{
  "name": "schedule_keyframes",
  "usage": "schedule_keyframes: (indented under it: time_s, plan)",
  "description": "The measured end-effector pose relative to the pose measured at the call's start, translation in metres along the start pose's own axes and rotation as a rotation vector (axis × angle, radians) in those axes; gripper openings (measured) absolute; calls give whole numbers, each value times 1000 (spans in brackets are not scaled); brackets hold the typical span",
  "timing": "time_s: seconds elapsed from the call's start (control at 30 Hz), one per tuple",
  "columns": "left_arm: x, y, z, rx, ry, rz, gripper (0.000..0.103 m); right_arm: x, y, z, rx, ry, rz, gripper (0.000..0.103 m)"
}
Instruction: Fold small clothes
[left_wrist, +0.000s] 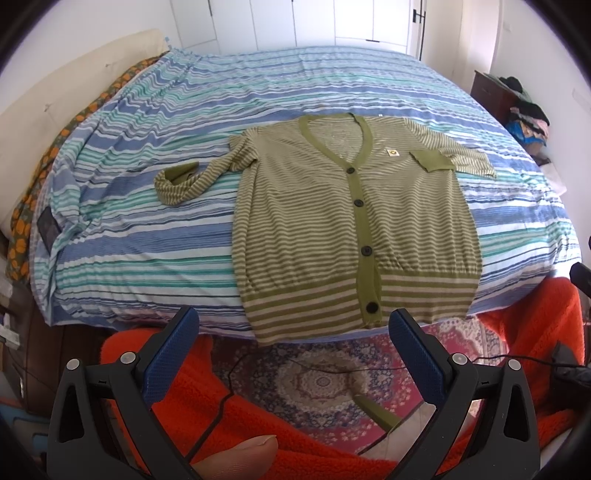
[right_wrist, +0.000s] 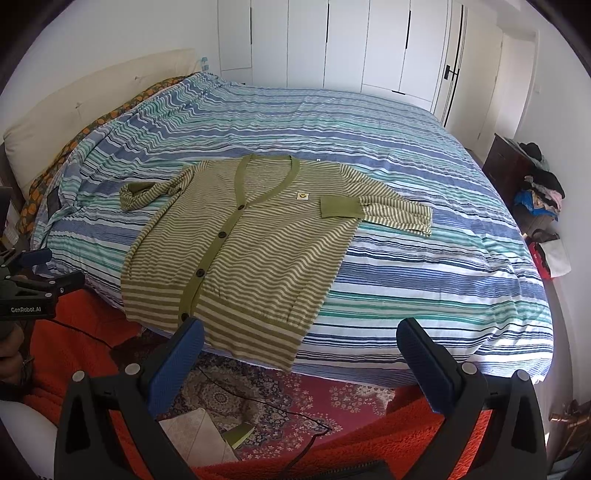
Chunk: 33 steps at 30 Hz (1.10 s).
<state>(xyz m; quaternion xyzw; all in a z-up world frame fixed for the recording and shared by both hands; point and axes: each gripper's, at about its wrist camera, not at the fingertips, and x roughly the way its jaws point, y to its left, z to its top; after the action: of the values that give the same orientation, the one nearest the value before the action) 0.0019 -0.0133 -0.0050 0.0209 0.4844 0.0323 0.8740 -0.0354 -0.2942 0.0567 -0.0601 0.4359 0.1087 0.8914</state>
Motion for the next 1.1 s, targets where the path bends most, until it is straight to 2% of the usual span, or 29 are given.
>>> schedule_keyframes:
  time_s: [0.6, 1.1]
  plan:
    - [1, -2, 0, 4, 7, -9, 102, 1, -1, 2, -12, 0, -54, 103]
    - [1, -1, 3, -11, 21, -31, 102, 5, 0, 1, -20, 20, -56, 103]
